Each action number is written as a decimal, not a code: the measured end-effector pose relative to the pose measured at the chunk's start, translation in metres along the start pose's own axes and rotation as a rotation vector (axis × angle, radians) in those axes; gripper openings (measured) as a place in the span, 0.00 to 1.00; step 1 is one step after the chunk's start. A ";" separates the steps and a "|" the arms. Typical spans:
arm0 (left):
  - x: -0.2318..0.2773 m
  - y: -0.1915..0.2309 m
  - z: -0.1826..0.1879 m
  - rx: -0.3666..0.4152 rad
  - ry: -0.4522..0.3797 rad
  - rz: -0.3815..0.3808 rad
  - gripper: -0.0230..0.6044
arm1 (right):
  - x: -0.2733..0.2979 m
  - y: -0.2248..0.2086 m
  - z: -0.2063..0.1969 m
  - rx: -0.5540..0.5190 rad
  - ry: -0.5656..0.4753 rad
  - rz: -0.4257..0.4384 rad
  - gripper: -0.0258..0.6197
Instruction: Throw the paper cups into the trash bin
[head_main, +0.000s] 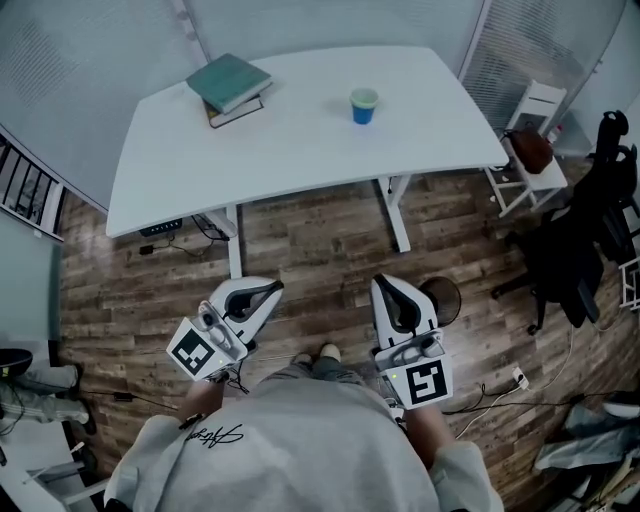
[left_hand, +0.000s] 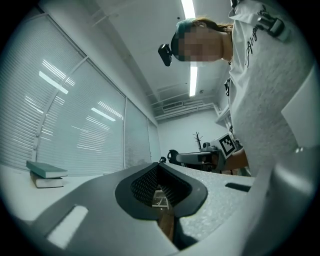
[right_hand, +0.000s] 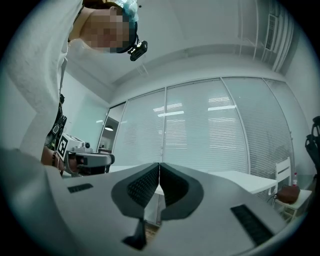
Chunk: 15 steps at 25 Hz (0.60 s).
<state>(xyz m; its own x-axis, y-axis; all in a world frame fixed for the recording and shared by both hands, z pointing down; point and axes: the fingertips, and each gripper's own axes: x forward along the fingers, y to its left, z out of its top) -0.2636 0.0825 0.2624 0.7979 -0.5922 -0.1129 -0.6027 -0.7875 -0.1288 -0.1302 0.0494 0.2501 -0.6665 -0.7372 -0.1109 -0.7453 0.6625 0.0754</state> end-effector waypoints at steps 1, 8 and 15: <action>-0.001 0.000 0.000 0.003 0.002 -0.002 0.04 | 0.001 0.001 0.000 0.001 -0.001 -0.001 0.06; 0.002 0.003 -0.003 0.004 0.014 -0.005 0.04 | 0.003 0.002 -0.003 -0.002 0.004 -0.002 0.06; 0.005 0.008 -0.003 -0.007 0.009 -0.020 0.04 | 0.005 -0.005 -0.003 -0.005 0.010 -0.018 0.06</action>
<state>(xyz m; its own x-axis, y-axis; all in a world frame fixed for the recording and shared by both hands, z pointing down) -0.2640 0.0728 0.2641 0.8097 -0.5780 -0.1015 -0.5868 -0.8001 -0.1245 -0.1294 0.0420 0.2521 -0.6534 -0.7501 -0.1021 -0.7570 0.6487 0.0786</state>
